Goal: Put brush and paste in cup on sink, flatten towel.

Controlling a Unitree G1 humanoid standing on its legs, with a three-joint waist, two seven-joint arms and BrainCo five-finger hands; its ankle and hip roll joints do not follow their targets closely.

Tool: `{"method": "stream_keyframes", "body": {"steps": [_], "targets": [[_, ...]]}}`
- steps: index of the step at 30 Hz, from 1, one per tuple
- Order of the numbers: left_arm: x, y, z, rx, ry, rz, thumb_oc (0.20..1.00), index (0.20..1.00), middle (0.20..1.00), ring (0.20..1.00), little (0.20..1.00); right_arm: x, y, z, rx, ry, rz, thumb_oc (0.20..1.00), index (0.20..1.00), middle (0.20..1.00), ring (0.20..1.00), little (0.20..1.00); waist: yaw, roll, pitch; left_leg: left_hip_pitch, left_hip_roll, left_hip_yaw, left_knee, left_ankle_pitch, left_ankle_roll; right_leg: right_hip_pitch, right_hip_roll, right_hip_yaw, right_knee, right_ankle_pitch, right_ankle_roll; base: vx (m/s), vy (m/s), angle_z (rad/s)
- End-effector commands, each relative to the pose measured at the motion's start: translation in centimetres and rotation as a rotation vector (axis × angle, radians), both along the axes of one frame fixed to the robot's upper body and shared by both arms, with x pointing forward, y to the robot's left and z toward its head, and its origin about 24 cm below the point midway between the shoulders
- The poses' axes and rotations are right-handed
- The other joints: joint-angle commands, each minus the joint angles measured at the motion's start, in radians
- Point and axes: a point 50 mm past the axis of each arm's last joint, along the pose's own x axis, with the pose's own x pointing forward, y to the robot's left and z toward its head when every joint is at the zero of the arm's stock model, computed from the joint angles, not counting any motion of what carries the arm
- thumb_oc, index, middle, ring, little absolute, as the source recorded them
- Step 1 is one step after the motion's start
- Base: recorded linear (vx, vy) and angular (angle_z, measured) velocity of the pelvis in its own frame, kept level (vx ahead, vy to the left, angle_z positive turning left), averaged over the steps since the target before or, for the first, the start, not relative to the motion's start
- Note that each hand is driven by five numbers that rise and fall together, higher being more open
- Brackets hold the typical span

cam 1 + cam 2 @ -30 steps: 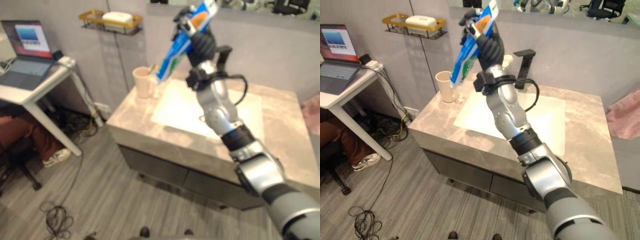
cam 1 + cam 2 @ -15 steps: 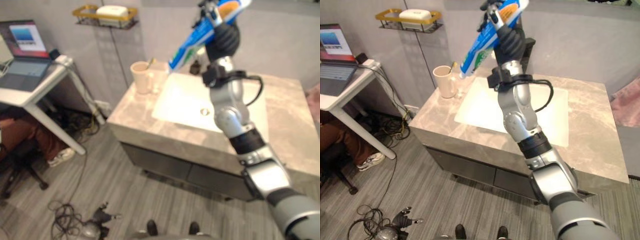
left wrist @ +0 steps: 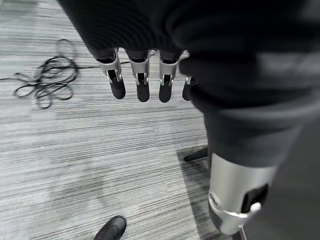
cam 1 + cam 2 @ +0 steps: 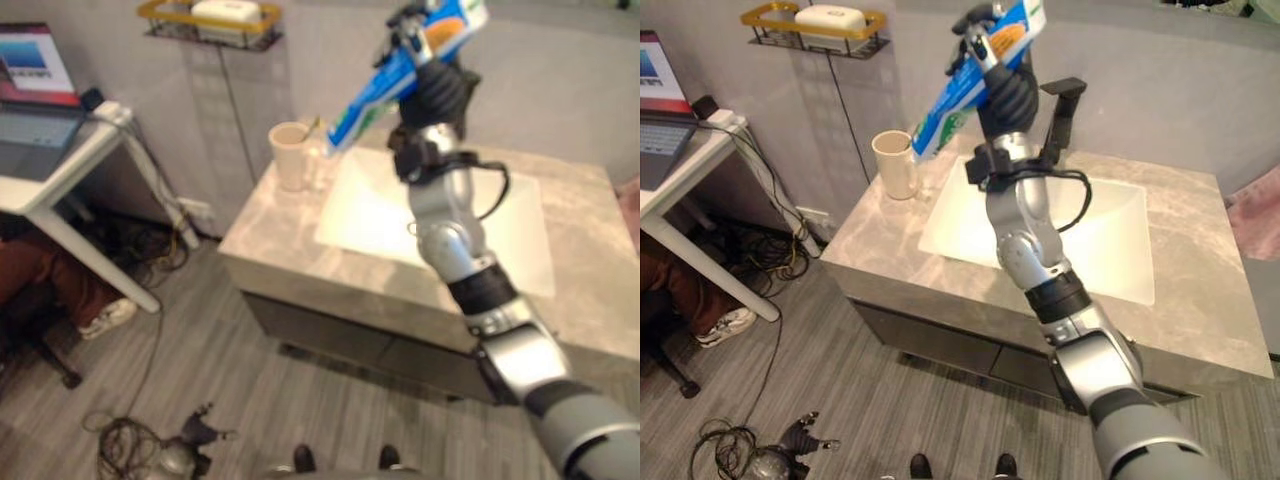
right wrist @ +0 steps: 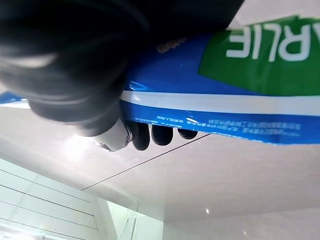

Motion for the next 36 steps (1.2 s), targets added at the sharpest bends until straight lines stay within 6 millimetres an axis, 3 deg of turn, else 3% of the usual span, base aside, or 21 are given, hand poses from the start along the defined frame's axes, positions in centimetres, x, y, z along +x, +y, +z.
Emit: {"method": "stream_keyframes", "body": {"steps": [1, 2, 3, 4, 7, 10, 12, 13, 17, 19, 25, 31, 36], "targets": [[1.5, 1.6, 1.4, 0.078, -0.055, -0.088, 1.0, 1.0, 1.0, 1.0, 1.0, -1.0, -0.4, 3.7, 0.108, -0.135, 0.019, 0.2, 0.2, 0.2, 0.2, 0.2, 0.012, 0.009, 0.015, 0.043, -0.048, -0.075, 0.049, -0.156, 0.072, 0.015, 0.019, 0.081, 0.153, 0.012, 0.027, -0.01, 0.051, -0.2], [1.8, 1.5, 1.5, 0.081, -0.064, -0.112, 1.0, 1.0, 1.0, 1.0, 1.0, -0.9, -0.4, 3.6, 0.109, -0.13, 0.017, 0.2, 0.2, 0.2, 0.2, 0.2, 0.005, 0.011, 0.018, 0.05, -0.045, -0.077, 0.032, -0.145, 0.068, -0.007, 0.058, 0.113, 0.143, -0.04, 0.012, 0.0, 0.047, -0.23], [1.9, 1.4, 1.5, 0.081, -0.065, -0.112, 1.0, 1.0, 1.0, 1.0, 1.0, -0.9, -0.4, 3.7, 0.108, -0.13, 0.017, 0.2, 0.2, 0.2, 0.2, 0.2, 0.008, 0.011, 0.017, 0.052, -0.044, -0.075, 0.028, -0.144, 0.066, -0.01, 0.059, 0.115, 0.148, -0.043, 0.011, -0.04, 0.01, -0.13], [2.7, 1.1, 1.8, 0.079, -0.085, -0.134, 1.0, 1.0, 1.0, 1.0, 1.0, -1.2, -0.7, 4.5, 0.103, -0.161, 0.003, 0.2, 0.2, 0.2, 0.2, 0.2, 0.006, 0.017, 0.02, 0.049, -0.043, -0.065, 0.012, -0.13, 0.054, -0.061, 0.112, 0.173, 0.055, -0.076, 0.004, -0.02, 0.008, -0.11], [3.0, 0.9, 1.9, 0.076, -0.091, -0.141, 1.0, 1.0, 1.0, 1.0, 1.0, -1.2, -0.9, 4.7, 0.102, -0.17, -0.004, 0.2, 0.2, 0.2, 0.2, 0.2, 0.01, 0.018, 0.026, 0.049, -0.042, -0.06, 0.012, -0.127, 0.052, -0.075, 0.117, 0.19, 0.014, -0.053, 0.005, -0.04, 0.005, -0.05], [4.6, 0.7, 2.7, 0.08, -0.145, -0.156, 1.0, 1.0, 1.0, 1.0, 1.0, -1.5, -1.0, 5.4, 0.083, -0.204, -0.011, 0.2, 0.2, 0.2, 0.2, 0.2, 0.009, -0.001, 0.062, 0.049, -0.04, -0.065, 0.044, -0.137, 0.047, -0.146, 0.115, 0.28, -0.08, 0.027, 0.025, -0.05, -0.086, 0.12], [4.5, 0.8, 2.7, 0.063, -0.147, -0.134, 1.0, 1.0, 1.0, 1.0, 1.0, -1.4, -1.1, 5.4, 0.081, -0.198, -0.015, 0.2, 0.2, 0.2, 0.2, 0.2, 0.003, -0.015, 0.067, 0.057, -0.04, -0.073, 0.062, -0.15, 0.044, -0.139, 0.119, 0.272, -0.054, 0.016, 0.027, 0.13, -0.192, 0.37], [4.6, 0.6, 2.5, 0.07, -0.13, -0.153, 1.0, 1.0, 1.0, 1.0, 1.0, -1.2, -1.1, 4.7, 0.074, -0.17, 0.002, 0.2, 0.2, 0.2, 0.2, 0.2, -0.009, -0.045, 0.042, 0.081, -0.033, -0.076, 0.07, -0.168, 0.031, -0.094, 0.141, 0.27, -0.041, 0.003, 0.01, 0.2, -0.202, 0.78], [4.4, 0.5, 2.4, 0.071, -0.124, -0.149, 1.0, 1.0, 1.0, 1.0, 1.0, -1.2, -0.8, 4.6, 0.048, -0.171, 0.005, 0.2, 0.2, 0.2, 0.2, 0.2, -0.014, -0.047, 0.022, 0.098, -0.023, -0.083, 0.065, -0.17, 0.02, -0.057, 0.146, 0.263, -0.071, 0.001, -0.001, 0.17, -0.147, 0.39], [4.0, 0.3, 1.9, 0.024, -0.126, -0.051, 1.0, 1.0, 1.0, 1.0, 1.0, -1.4, -0.5, 4.4, 0.011, -0.179, 0.005, 0.2, 0.2, 0.2, 0.2, 0.2, -0.019, -0.046, -0.004, 0.116, -0.007, -0.1, 0.046, -0.163, 0.003, -0.019, 0.155, 0.245, -0.101, -0.026, -0.023, 0.27, -0.225, 0.11], [2.7, -0.8, 0.8, 0.022, -0.064, -0.093, 1.0, 1.0, 1.0, 1.0, 1.0, -1.3, 0.0, 4.2, -0.016, -0.18, -0.013, 0.2, 0.2, 0.2, 0.2, 0.2, -0.022, -0.037, -0.015, 0.139, 0.005, -0.117, 0.016, -0.147, -0.014, 0.013, 0.164, 0.23, -0.123, -0.047, -0.039, 0.14, -0.097, 0.13], [1.6, -1.0, 0.2, 0.032, -0.02, -0.119, 1.0, 1.0, 1.0, 1.0, 1.0, -1.2, 1.2, 5.2, -0.042, -0.196, -0.011, 0.2, 0.2, 0.2, 0.2, 0.2, -0.012, -0.031, -0.018, 0.137, 0.006, -0.13, 0.012, -0.137, -0.022, 0.027, 0.16, 0.221, -0.147, -0.044, -0.042, 0.1, -0.035, 0.03], [0.8, 0.7, 0.4, 0.055, -0.021, -0.037, 1.0, 1.0, 1.0, 1.0, 1.0, -1.5, 2.0, 7.6, -0.072, -0.257, -0.046, 0.2, 0.2, 0.2, 0.2, 0.2, -0.001, -0.025, -0.008, 0.117, 0.003, -0.15, 0.012, -0.117, -0.031, 0.016, 0.153, 0.209, -0.147, -0.05, -0.05, 0.09, -0.036, 0.14]]}}
